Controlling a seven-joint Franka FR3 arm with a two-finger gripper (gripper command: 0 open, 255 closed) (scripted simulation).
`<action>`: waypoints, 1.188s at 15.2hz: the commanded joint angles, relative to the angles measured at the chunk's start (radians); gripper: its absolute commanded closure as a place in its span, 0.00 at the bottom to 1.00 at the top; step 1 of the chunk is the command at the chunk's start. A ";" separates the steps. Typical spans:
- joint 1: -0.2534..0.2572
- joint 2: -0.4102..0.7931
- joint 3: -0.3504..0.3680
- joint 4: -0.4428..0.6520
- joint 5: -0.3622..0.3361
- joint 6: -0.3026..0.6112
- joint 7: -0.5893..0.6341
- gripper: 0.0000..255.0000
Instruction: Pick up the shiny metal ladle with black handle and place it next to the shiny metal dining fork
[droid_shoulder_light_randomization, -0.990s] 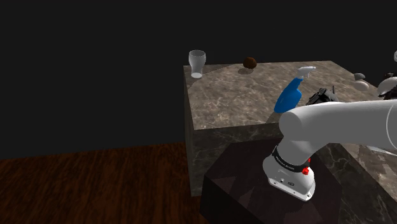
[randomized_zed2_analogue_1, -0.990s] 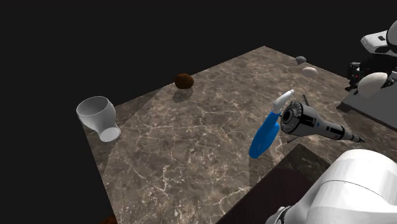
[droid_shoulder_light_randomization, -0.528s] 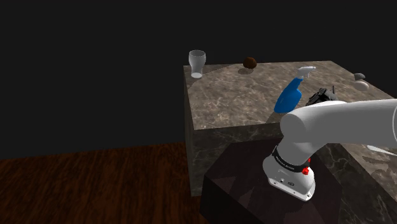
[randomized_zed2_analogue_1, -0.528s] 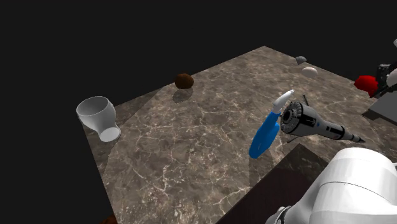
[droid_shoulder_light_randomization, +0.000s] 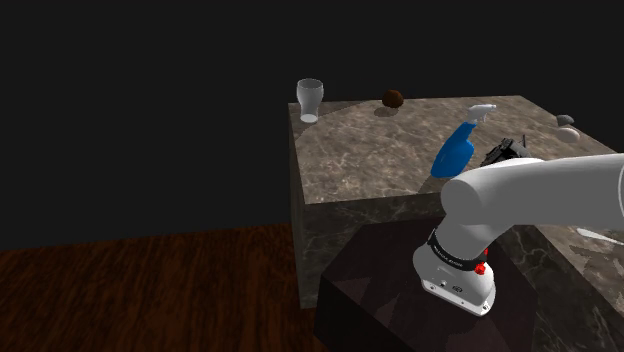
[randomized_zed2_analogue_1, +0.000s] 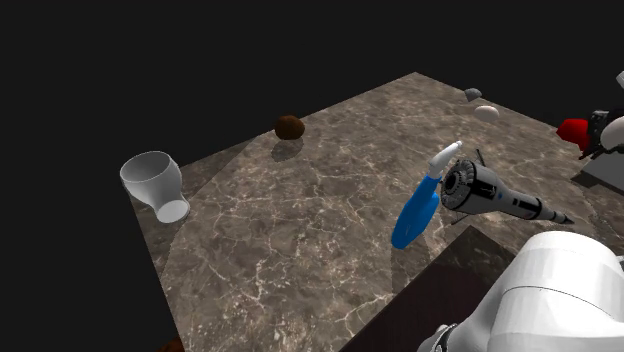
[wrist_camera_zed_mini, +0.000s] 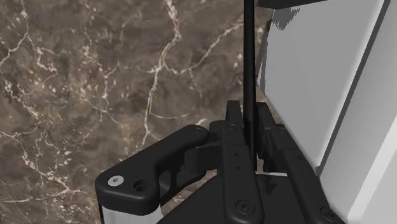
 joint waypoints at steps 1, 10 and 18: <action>0.003 0.009 -0.038 -0.018 -0.049 0.038 -0.002 1.00; 0.047 0.020 -0.150 -0.067 -0.087 0.147 0.012 1.00; 0.060 0.022 -0.177 -0.075 -0.097 0.171 0.016 1.00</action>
